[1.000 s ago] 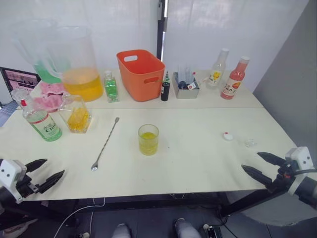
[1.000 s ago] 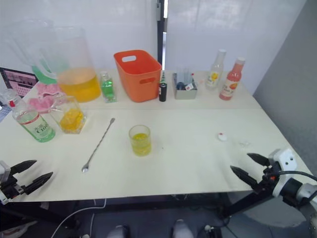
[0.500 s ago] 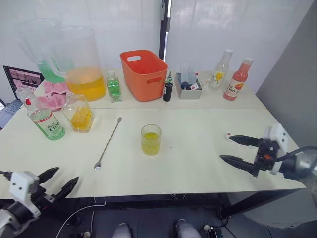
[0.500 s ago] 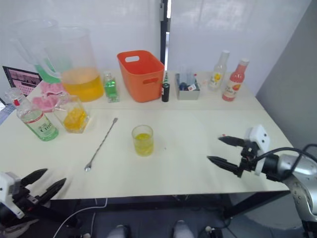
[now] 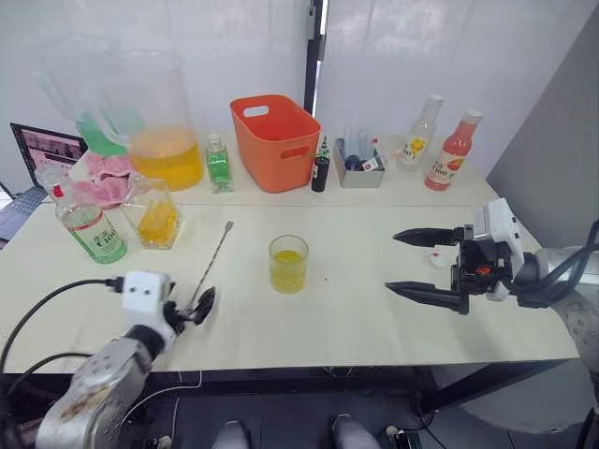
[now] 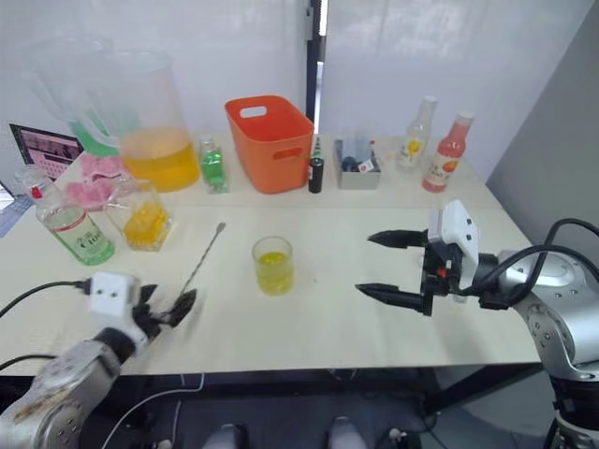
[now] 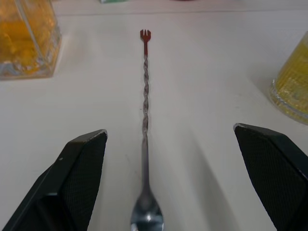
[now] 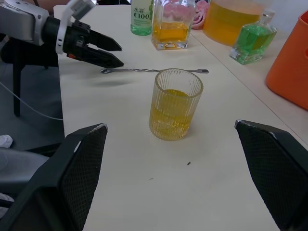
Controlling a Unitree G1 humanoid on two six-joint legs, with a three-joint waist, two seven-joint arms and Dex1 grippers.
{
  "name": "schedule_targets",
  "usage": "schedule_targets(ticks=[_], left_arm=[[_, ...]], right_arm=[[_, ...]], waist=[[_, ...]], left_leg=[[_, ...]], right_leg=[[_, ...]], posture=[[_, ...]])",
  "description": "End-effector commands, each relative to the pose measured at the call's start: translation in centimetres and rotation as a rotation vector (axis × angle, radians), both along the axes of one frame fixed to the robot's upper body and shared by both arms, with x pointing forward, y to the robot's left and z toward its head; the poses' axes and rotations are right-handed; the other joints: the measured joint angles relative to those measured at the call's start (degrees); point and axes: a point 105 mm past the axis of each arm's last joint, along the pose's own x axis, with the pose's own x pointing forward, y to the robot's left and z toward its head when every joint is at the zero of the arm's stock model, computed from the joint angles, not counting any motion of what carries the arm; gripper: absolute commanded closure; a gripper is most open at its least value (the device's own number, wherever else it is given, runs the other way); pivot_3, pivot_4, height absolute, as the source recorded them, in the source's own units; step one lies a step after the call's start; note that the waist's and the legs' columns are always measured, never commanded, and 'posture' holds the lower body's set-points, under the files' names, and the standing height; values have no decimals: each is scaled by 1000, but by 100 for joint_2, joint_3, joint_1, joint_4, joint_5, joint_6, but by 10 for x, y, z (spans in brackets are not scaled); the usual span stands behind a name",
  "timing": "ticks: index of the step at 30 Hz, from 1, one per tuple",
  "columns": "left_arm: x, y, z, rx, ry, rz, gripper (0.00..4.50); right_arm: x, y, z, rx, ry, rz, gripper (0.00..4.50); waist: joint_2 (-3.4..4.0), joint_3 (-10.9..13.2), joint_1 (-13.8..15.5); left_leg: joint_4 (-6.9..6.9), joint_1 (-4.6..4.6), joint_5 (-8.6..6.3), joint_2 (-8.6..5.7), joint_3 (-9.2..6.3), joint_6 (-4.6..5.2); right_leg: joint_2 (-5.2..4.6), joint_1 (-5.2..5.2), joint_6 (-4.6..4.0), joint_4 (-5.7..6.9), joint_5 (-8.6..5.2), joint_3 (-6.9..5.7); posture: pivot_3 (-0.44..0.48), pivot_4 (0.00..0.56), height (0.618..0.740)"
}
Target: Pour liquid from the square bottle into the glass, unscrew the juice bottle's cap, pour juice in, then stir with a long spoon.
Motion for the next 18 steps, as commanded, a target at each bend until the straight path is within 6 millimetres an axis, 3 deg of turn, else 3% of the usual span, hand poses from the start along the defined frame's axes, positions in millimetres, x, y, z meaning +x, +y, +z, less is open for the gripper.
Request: schedule_targets(ticks=[1, 7, 13, 18], left_arm=[[13, 2, 3, 34, 42, 65, 81], [31, 7, 4, 73, 85, 75, 81], [36, 12, -15, 78, 154, 62, 81], [39, 10, -26, 79, 182, 50, 1534]], right_arm=[[-4, 1, 7, -6, -40, -10, 0], [-6, 1, 4, -30, -50, -49, 0], [-8, 0, 5, -27, -59, -91, 0], [-9, 1, 6, -22, -64, -106, 0]], waist=[[-1, 0, -5], [0, 0, -32], [0, 0, -9], [2, -1, -4]], left_leg=[[0, 0, 0, -1, 0, 0], [-8, 2, 1, -2, -7, 1], [-6, 1, 0, -7, -8, 1], [-5, 3, 0, -9, -9, 0]], right_leg=[[0, 1, 3, 1, 0, 0], [2, -2, 11, 5, 3, -2], [-1, 1, 11, 1, 3, -1], [-2, 2, 11, 2, 3, -1]], posture=[[0, 150, 731], [0, 150, 731], [0, 150, 731], [0, 150, 731]])
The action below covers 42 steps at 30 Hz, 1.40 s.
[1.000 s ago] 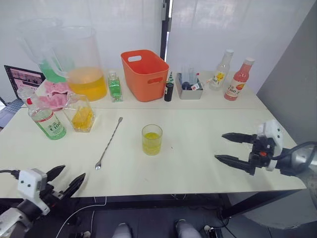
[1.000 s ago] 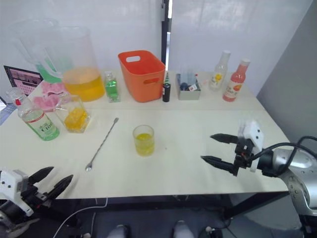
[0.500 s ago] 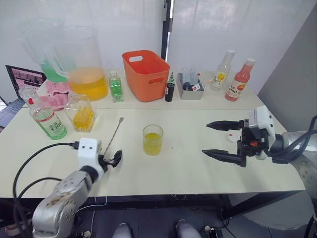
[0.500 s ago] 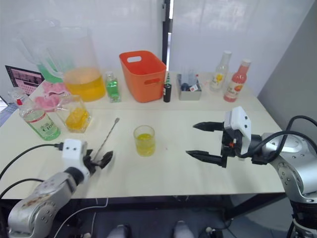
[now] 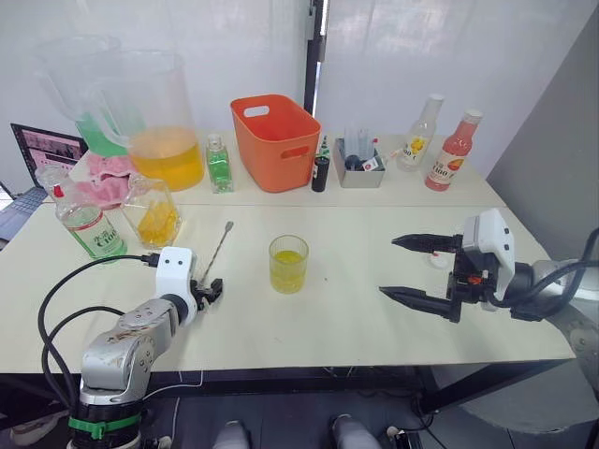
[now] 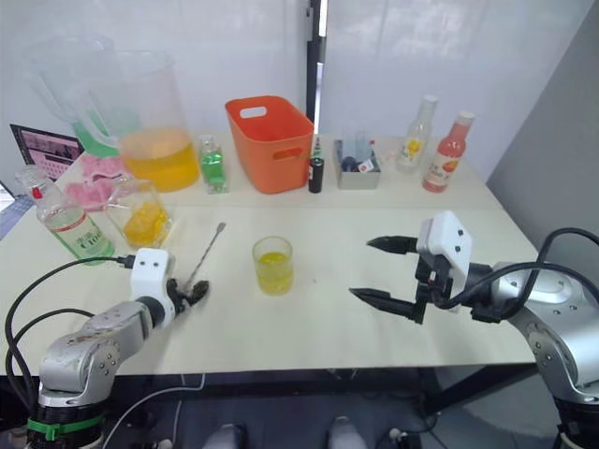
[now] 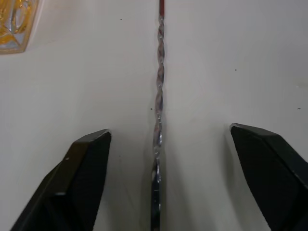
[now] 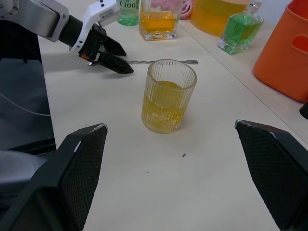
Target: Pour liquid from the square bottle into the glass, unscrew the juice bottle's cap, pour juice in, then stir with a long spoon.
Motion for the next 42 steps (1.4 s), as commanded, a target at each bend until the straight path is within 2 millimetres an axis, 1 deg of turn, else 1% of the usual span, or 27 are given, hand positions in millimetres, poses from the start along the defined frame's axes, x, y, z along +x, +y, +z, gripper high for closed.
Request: schedule_targets(ticks=[1, 4, 9, 10, 14, 17, 20, 21, 22, 26, 29, 30, 32, 33, 36, 38, 40, 42], left_arm=[[3, -5, -12, -10, 34, -19, 1876], [3, -7, -13, -13, 34, -34, 2907], [5, -8, -12, -12, 23, -55, 4481], [5, -8, -11, -10, 20, -57, 4481], [10, 2, 6, 48, -47, -67, 4481], [7, 6, 15, 70, -79, -105, 4481], [-5, 7, 32, 69, -144, -250, 4481], [-11, 9, 34, 79, -141, -303, 4481], [-15, 11, 33, 87, -134, -334, 4481], [-32, 36, 22, 186, -70, -486, 4481], [-38, 43, 18, 238, -39, -600, 4481], [-38, 44, 17, 246, -34, -623, 4481], [-39, 45, 16, 254, -34, -644, 4481], [-39, 45, 16, 255, -36, -649, 4481], [-43, 47, 9, 263, 7, -735, 4481], [-43, 47, 8, 264, 10, -750, 4481], [-34, 55, -3, 323, 52, -783, 4481], [-29, 63, -14, 350, 99, -785, 3813]], right_arm=[[-4, 0, 14, -1, -59, -13, 0], [-5, 0, 14, -10, -61, -20, 0], [-5, 2, 13, -15, -51, -23, 0], [-6, 3, 13, -15, -51, -22, 0], [-5, 7, 14, -8, -57, -16, 0], [-4, 8, 12, -12, -57, -14, 0], [-3, 10, 11, -8, -55, -10, 0], [-2, 10, 11, -5, -54, -9, 0], [-2, 11, 11, -4, -54, -8, 0], [0, 13, 9, 4, -44, 0, 0], [1, 13, 8, -1, -54, -4, 0], [1, 14, 8, 0, -54, -4, 0], [1, 14, 8, 0, -53, -4, 0], [1, 14, 8, 0, -54, -4, 0], [-2, 15, 5, 4, -37, -2, 0], [-2, 15, 5, 5, -35, -2, 0], [-3, 14, 5, 4, -44, -17, 0], [-4, 14, 5, 9, -47, -26, 0]], waist=[[2, -1, 16], [2, -1, 58], [2, -1, 135], [3, -1, 141], [2, -1, 139], [2, -1, 123], [1, 0, 105], [1, 0, 84], [1, 0, 73], [2, 1, 29], [5, 3, 28], [6, 3, 35], [9, 5, 30], [8, 5, 23], [8, 5, 0], [8, 5, -2], [9, 5, 33], [12, 3, 71]], left_leg=[[1, 0, 0, -2, -1, 0], [4, 1, 0, -5, -4, 0], [5, 1, 0, -9, -5, 0], [5, 1, 0, -9, -5, 0], [5, 1, 0, -10, -5, -1], [2, 0, 0, -10, -6, -1], [-5, -1, -1, -9, -6, -1], [-8, -2, -1, -9, -6, -1], [-13, -2, -1, -8, -6, -1], [-19, -2, -1, -7, -6, -1], [-18, -2, -1, -7, -6, -2], [-17, -3, -1, -8, -6, -2], [-17, -12, -2, -11, -3, -2], [-20, -13, -2, -13, 5, -2], [-36, -16, -2, -18, 17, -2], [-46, -19, -1, -18, 18, -2], [-62, -17, -1, -18, 18, -2], [-73, -10, -1, -19, 17, -1]], right_leg=[[-1, 2, 0, 0, 0, 0], [-2, 5, 0, -2, 0, 1], [-6, 8, 0, -5, 0, 2], [-6, 7, 0, -5, 0, 2], [-6, 6, 0, -6, 0, 2], [-6, 2, 0, -5, 0, 2], [-6, -4, 0, -6, 0, 2], [-6, -7, 0, -5, 0, 2], [-5, -11, 0, -5, 0, 2], [-8, -15, -2, -8, -1, 1], [-14, -21, -4, -18, -2, -3], [-19, -43, -6, -24, -2, -7], [-29, -43, -8, -43, -2, -13], [-38, -41, -9, -55, -1, -14], [-49, -11, -11, -82, 1, -17], [-51, -12, -13, -82, 2, -20], [-51, -17, -13, -78, 2, -23], [-50, -18, -12, -68, 2, -31]], posture=[[0, 150, 731], [0, 150, 731], [0, 150, 731], [0, 150, 731], [0, 150, 731], [0, 150, 731], [0, 150, 731], [0, 150, 731], [0, 150, 731], [0, 150, 731], [0, 150, 731], [0, 150, 731], [0, 150, 731], [0, 150, 731], [0, 150, 731], [0, 150, 731], [0, 150, 731], [0, 150, 731]])
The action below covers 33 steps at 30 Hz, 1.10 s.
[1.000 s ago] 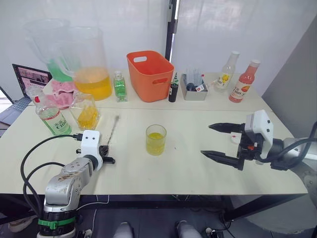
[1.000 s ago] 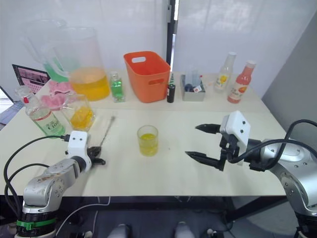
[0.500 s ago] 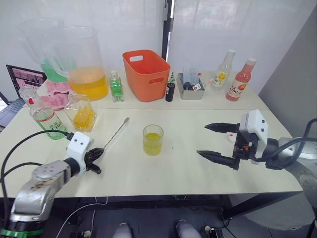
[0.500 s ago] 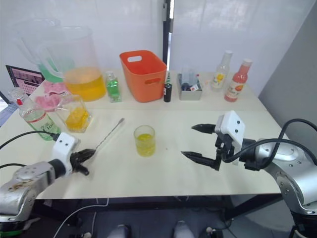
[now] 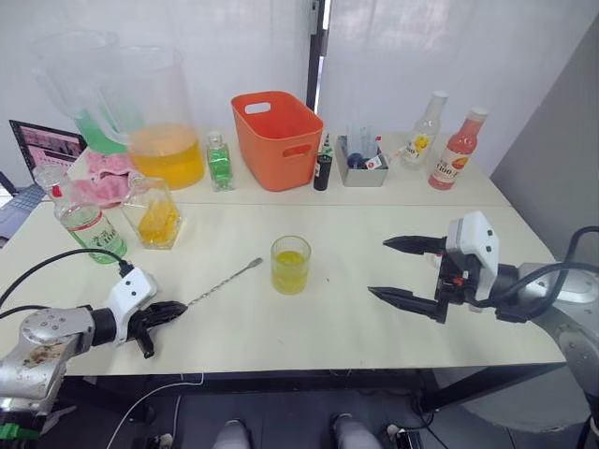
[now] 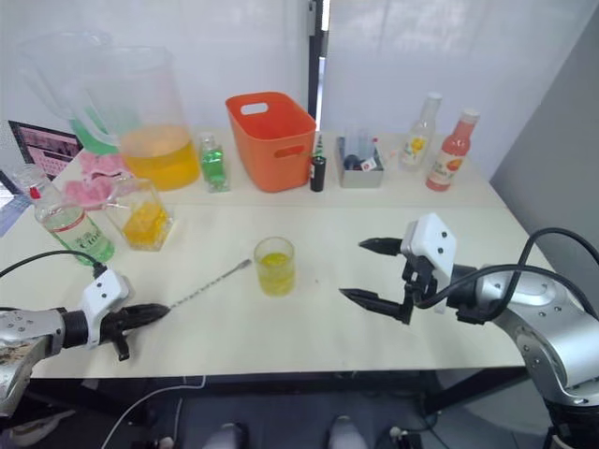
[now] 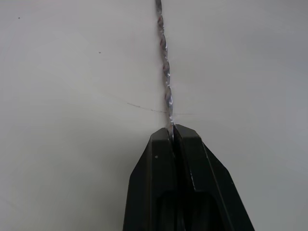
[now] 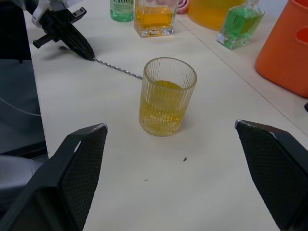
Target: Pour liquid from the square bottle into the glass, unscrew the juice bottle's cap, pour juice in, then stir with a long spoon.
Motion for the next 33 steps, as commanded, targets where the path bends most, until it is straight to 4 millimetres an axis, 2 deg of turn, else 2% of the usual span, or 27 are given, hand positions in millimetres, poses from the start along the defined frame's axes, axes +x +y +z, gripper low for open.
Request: schedule_targets(ticks=[1, 6, 8, 16, 21, 26, 29, 33], left_arm=[[4, 14, -16, 78, 47, 7, 3569], [10, 1, -9, 26, 64, -30, 1906], [8, 1, -12, 50, 99, -41, 1250], [-4, -2, -19, 137, 252, -92, 1250], [-6, -5, -30, 178, 296, -85, 2781], [0, -2, -31, 191, 273, -50, 4428], [5, 2, -24, 178, 245, -27, 4470], [14, 4, -3, 104, 175, 8, 4470]], right_arm=[[-5, 1, 11, 8, -57, -2, 0], [-7, 1, 13, 12, -64, -12, 0], [-6, 1, 13, 13, -66, -13, 0], [-6, 2, 13, 10, -76, -22, 0], [-5, 2, 13, 5, -81, -25, 0], [-6, 3, 14, 8, -88, -21, 0], [-6, 0, 16, 6, -73, -23, 0], [-5, -3, 13, 15, 2, -32, 0]], waist=[[9, -5, 27], [17, -9, 64], [17, -9, 67], [26, -14, 44], [52, -29, 65], [70, -40, 66], [77, -44, 62], [79, -45, 60]], left_leg=[[-4, 1, 0, 0, 0, 0], [-3, 8, 1, 0, 1, 1], [-2, 8, 1, 0, 1, 1], [-3, 11, 1, -1, 1, 1], [-2, 17, 1, -3, 1, 2], [4, 40, 1, -5, 1, 2], [4, 61, 1, -6, 0, 1], [4, 65, 1, -6, 0, 1]], right_leg=[[0, -1, 0, 2, 0, 1], [0, 4, 3, 12, -1, 2], [0, 5, 4, 14, -2, 3], [0, 4, 9, 23, -5, 4], [0, 7, 14, 30, -8, 5], [0, 13, 19, 56, -12, 10], [0, 26, 19, 58, -13, 12], [0, 26, 18, 59, -13, 14]], posture=[[0, 150, 731], [0, 150, 731], [0, 150, 731], [0, 150, 731], [0, 150, 731], [0, 150, 731], [0, 150, 731], [0, 150, 731]])
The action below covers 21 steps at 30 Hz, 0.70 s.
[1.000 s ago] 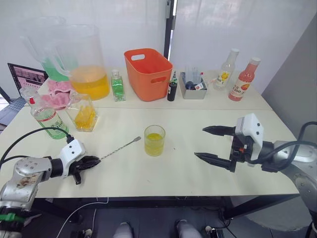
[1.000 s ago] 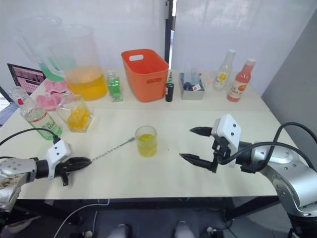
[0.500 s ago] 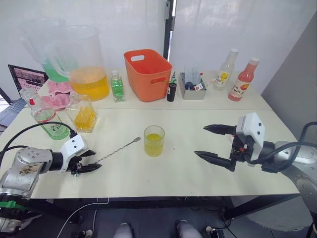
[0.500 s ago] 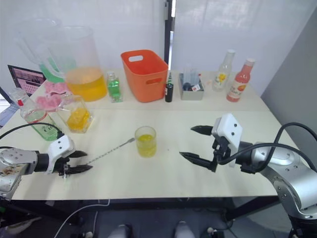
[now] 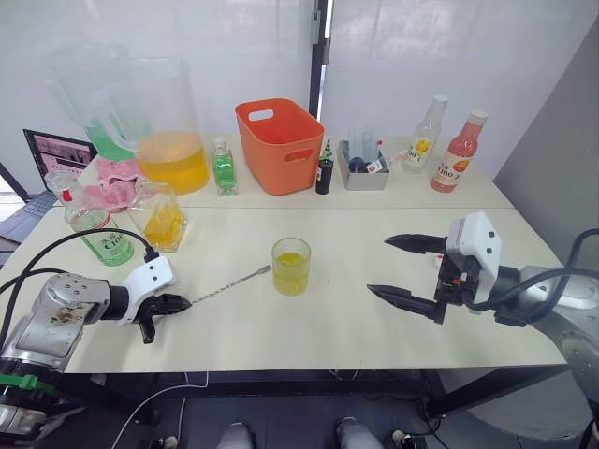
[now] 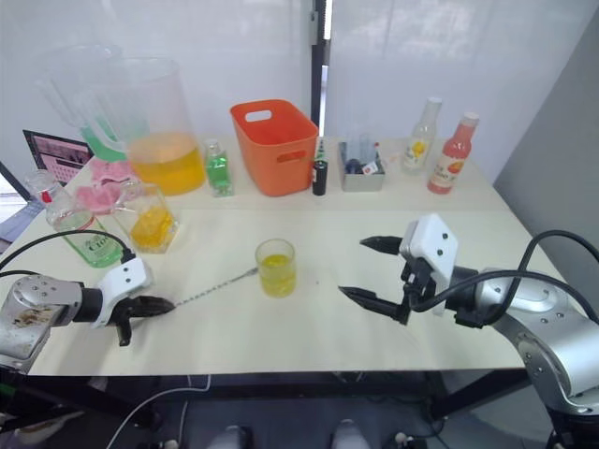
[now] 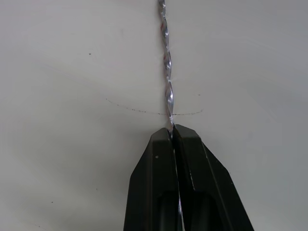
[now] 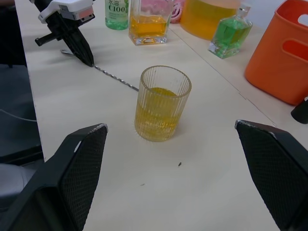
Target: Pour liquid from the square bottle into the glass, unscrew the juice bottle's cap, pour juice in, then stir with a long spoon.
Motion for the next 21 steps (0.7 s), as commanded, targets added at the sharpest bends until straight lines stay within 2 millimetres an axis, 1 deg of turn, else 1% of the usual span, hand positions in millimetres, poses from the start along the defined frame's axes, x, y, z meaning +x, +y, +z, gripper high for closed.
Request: schedule_targets(ticks=[1, 2, 3, 5, 7, 9, 12, 14, 15, 17, 18, 20, 21], left_arm=[[2, 5, 0, -56, 9, 64, 4470], [3, 4, 2, -66, 2, 66, 4470], [7, 1, 13, -110, -31, 70, 4470], [10, -2, 27, -161, -68, 72, 4470], [19, -7, 66, -272, -198, 41, 4470], [24, -13, 101, -385, -303, 16, 4470], [24, -28, 134, -505, -388, -44, 4470], [22, -36, 145, -552, -409, -75, 4470], [19, -47, 150, -573, -412, -119, 4470], [14, -60, 155, -594, -410, -168, 4470], [9, -73, 158, -621, -397, -215, 4470], [3, -88, 160, -650, -377, -261, 4470], [1, -99, 162, -672, -376, -286, 4470]], right_arm=[[-2, -1, 8, 30, 9, -3, 0], [-2, -1, 8, 35, 15, -4, 0], [0, -1, 10, 50, 22, -7, 0], [1, 0, 11, 67, 30, -11, 0], [9, 0, 17, 99, 33, -36, 0], [19, -4, 27, 145, 27, -69, 0], [25, -3, 40, 237, 67, -75, 0], [25, -2, 45, 284, 106, -69, 0], [26, 2, 50, 321, 111, -63, 0], [27, 6, 55, 360, 116, -58, 0], [28, 13, 60, 408, 127, -47, 0], [30, 21, 64, 460, 144, -36, 0], [31, 28, 68, 518, 163, -22, 0]], waist=[[0, 0, -2], [0, 0, -2], [-1, 0, -3], [-7, 4, -1], [-31, 18, 0], [-61, 35, 12], [-67, 36, 9], [-67, 36, 12], [-67, 36, 14], [-67, 36, 12], [-67, 36, 12], [-67, 36, 0], [-67, 36, -3]], left_leg=[[0, 0, 0, 0, 0, 0], [0, -1, 0, 0, 0, 0], [0, -2, 0, 0, 0, 0], [0, -6, 0, 0, 0, 0], [1, -13, 0, 0, -1, 0], [3, -25, 1, 1, -5, 2], [23, -53, 5, 1, -11, 7], [23, -55, 27, 0, -10, 42], [20, -55, 29, 0, -10, 46], [11, -55, 31, 1, -12, 50], [8, -55, 32, 2, -13, 51], [6, -56, 32, 3, -17, 51], [6, -57, 32, 2, -17, 52]], right_leg=[[0, 0, 0, 1, 0, 0], [0, -2, 0, 3, 0, 0], [0, -3, 0, 5, 0, 0], [0, -6, 0, 6, 0, 0], [1, -10, 0, 7, 0, -1], [3, -18, 0, 12, 1, -6], [5, -20, 0, 9, 2, -8], [5, -17, 7, 7, -3, -5], [5, -16, 11, 9, -5, -6], [7, -21, 16, 16, -9, -7], [10, -24, 17, 17, -9, -7], [14, -23, 17, 17, -10, -6], [14, -23, 18, 17, -10, -4]], posture=[[0, 150, 731], [0, 150, 731], [0, 150, 731], [0, 150, 731], [0, 150, 731], [0, 150, 731], [0, 150, 731], [0, 150, 731], [0, 150, 731], [0, 150, 731], [0, 150, 731], [0, 150, 731], [0, 150, 731]])
